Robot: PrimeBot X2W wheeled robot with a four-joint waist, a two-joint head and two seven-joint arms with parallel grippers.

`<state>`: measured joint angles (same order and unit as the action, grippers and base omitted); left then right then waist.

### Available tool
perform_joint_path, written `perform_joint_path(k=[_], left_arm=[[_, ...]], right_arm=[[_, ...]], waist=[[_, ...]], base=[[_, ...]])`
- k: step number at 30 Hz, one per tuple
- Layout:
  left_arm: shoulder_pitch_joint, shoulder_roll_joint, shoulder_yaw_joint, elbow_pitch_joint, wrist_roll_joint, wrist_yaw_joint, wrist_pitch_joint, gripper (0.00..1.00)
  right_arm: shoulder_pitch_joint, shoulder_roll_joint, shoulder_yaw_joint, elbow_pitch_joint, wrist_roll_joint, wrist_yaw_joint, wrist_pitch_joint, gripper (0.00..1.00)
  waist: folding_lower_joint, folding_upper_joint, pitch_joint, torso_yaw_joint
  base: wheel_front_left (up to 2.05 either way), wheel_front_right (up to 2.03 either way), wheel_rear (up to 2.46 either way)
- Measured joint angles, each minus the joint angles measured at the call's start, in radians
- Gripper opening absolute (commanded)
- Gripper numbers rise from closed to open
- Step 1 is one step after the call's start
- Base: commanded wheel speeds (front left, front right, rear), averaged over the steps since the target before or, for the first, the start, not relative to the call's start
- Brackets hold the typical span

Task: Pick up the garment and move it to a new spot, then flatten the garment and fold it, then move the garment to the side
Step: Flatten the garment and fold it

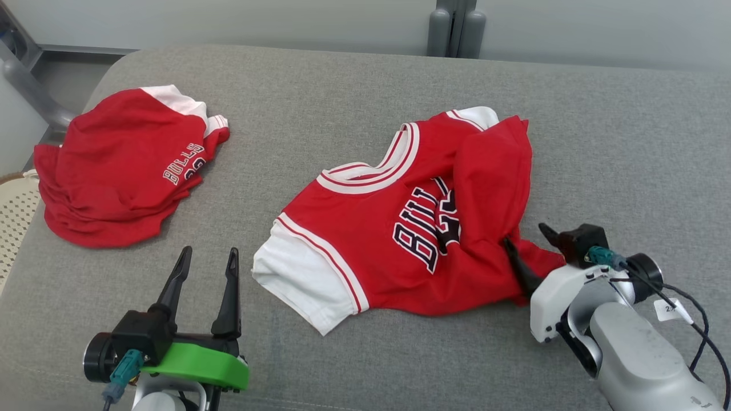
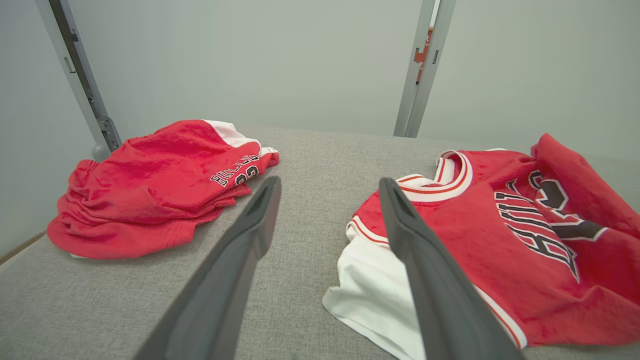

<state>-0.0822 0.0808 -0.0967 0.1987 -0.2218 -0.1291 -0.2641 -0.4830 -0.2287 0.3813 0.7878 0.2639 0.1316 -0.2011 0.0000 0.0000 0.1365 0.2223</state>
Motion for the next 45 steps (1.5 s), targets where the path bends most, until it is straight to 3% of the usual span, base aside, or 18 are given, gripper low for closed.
perform_joint_path(k=[3, 4, 6, 13, 18, 25, 31, 32, 33, 34, 45], left_arm=[[-0.002, -0.001, -0.003, 0.000, 0.000, 0.000, 0.000, 1.00], [-0.002, -0.001, -0.002, 0.001, 0.000, 0.000, 0.000, 1.00], [-0.002, -0.001, -0.002, 0.001, 0.000, 0.000, 0.000, 1.00], [0.000, 0.000, 0.022, 0.003, 0.005, 0.000, 0.000, 1.00], [0.003, -0.002, 0.024, 0.002, 0.008, 0.000, 0.000, 1.00], [0.015, -0.003, 0.020, 0.004, 0.013, 0.000, 0.000, 1.00], [0.025, -0.005, 0.019, 0.003, 0.013, 0.000, 0.000, 1.00], [0.026, -0.005, 0.019, 0.003, 0.013, 0.000, 0.000, 1.00], [0.026, -0.005, 0.019, 0.003, 0.013, 0.000, 0.000, 1.00], [0.026, -0.006, 0.019, 0.003, 0.013, 0.000, 0.000, 1.00], [0.025, -0.003, 0.005, 0.005, 0.012, 0.000, 0.000, 1.00]], right_arm=[[0.022, 0.003, 0.022, 0.022, 0.020, 0.000, 0.028, 1.00], [0.025, 0.003, 0.026, 0.027, 0.030, 0.000, 0.037, 0.49], [0.028, 0.007, 0.039, 0.026, 0.054, 0.000, 0.043, 0.00], [0.038, -0.011, 0.020, -0.018, 0.081, 0.000, -0.017, 0.00], [0.085, -0.035, -0.069, -0.122, 0.079, 0.000, -0.049, 0.00], [0.278, -0.052, -0.210, -0.322, 0.094, 0.000, -0.054, 0.00], [0.476, -0.020, -0.318, -0.448, 0.122, 0.000, 0.030, 0.00], [0.499, -0.014, -0.330, -0.463, 0.120, 0.000, 0.045, 0.16], [0.519, -0.006, -0.340, -0.480, 0.116, 0.000, 0.055, 0.87], [0.531, 0.000, -0.348, -0.497, 0.109, 0.000, 0.063, 1.00], [0.420, -0.035, -0.405, -0.622, 0.028, 0.000, 0.137, 1.00]], waist=[[0.0000, 0.0000, 0.007, 0.006], [0.0000, 0.0000, 0.009, 0.007], [0.0000, 0.0000, 0.013, 0.010], [0.0000, 0.0000, 0.010, -0.011], [0.0000, 0.0000, -0.006, -0.044], [-0.0001, 0.0000, -0.033, -0.096], [0.0000, 0.0000, -0.047, -0.125], [0.0000, 0.0000, -0.048, -0.128], [0.0000, 0.0000, -0.048, -0.131], [0.0000, 0.0000, -0.048, -0.133], [0.0000, 0.0000, -0.046, -0.122]], base=[[0.00, 0.00, 0.00], [0.00, 0.00, 0.00], [0.00, 0.00, 0.00], [0.00, 0.00, 0.00], [0.00, 0.00, 0.00], [0.00, 0.00, 0.00], [0.00, 0.00, 0.00], [0.00, 0.00, 0.00], [0.00, 0.00, 0.00], [0.00, 0.00, 0.00], [0.00, 0.00, 0.00]])
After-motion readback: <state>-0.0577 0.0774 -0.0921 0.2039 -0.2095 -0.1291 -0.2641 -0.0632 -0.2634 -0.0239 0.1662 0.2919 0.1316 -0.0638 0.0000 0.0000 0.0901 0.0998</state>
